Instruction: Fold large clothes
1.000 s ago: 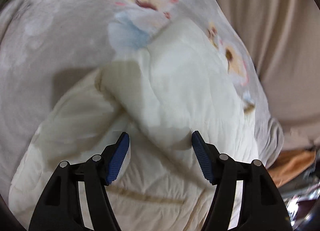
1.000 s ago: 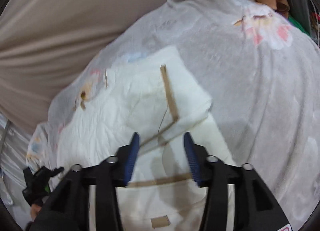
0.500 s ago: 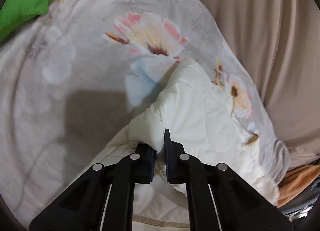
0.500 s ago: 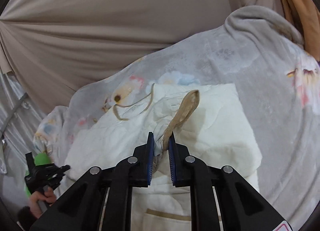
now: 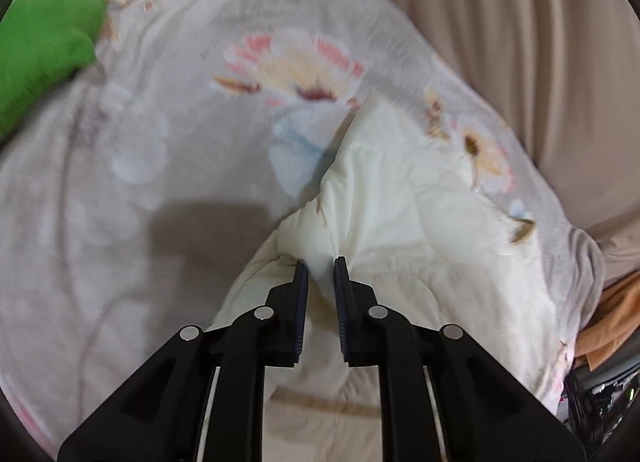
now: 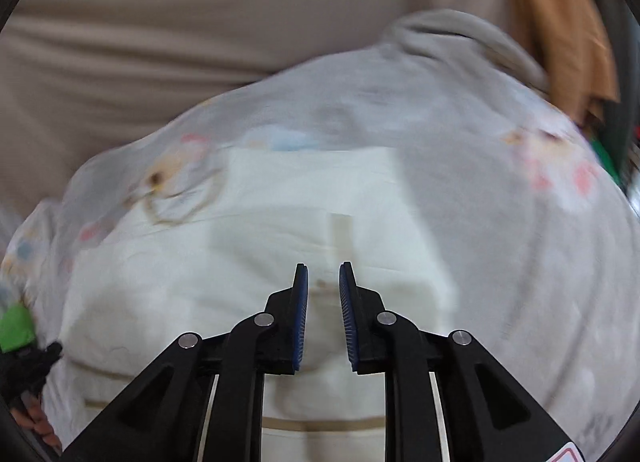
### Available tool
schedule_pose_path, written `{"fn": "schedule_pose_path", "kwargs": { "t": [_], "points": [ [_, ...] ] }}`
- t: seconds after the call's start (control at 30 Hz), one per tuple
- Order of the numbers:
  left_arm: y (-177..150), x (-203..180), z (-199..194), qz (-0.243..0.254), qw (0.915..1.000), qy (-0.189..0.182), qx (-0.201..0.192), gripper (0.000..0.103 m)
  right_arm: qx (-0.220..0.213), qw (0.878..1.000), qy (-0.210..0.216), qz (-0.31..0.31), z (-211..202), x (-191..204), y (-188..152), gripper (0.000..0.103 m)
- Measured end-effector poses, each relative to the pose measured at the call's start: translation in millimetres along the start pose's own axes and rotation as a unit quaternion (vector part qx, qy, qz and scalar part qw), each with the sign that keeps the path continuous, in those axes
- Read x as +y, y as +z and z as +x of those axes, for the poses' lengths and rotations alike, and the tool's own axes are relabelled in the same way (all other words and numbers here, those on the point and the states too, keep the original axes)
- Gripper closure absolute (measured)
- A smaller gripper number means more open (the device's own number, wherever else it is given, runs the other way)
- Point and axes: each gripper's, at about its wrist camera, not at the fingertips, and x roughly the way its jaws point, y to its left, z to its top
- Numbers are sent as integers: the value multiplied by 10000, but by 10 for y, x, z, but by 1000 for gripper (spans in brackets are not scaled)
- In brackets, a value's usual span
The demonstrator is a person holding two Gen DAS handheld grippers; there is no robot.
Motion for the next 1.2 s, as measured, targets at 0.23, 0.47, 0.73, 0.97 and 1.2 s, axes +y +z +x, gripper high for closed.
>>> {"fn": "schedule_pose_path", "kwargs": {
  "t": [0.23, 0.47, 0.73, 0.97, 1.2],
  "points": [
    [372, -360, -502, 359, 9956, -489, -718, 87, 528, 9713, 1601, -1677, 815, 1706, 98, 85],
    [780, -745, 683, 940, 9953, -189, -153, 87, 984, 9490, 2019, -2214, 1323, 2460, -104, 86],
    [759, -413, 1413, 748, 9962, 166, 417, 99, 867, 9846, 1101, -1044, 1274, 866, 73, 103],
    [791, -360, 1207, 598, 9970, 330, 355, 102, 430, 9982, -359, 215, 513, -648, 110, 86],
    [142, -248, 466, 299, 9990, -88, 309, 65, 716, 9936, 492, 720, 306, -671, -264, 55]
  ]
}}
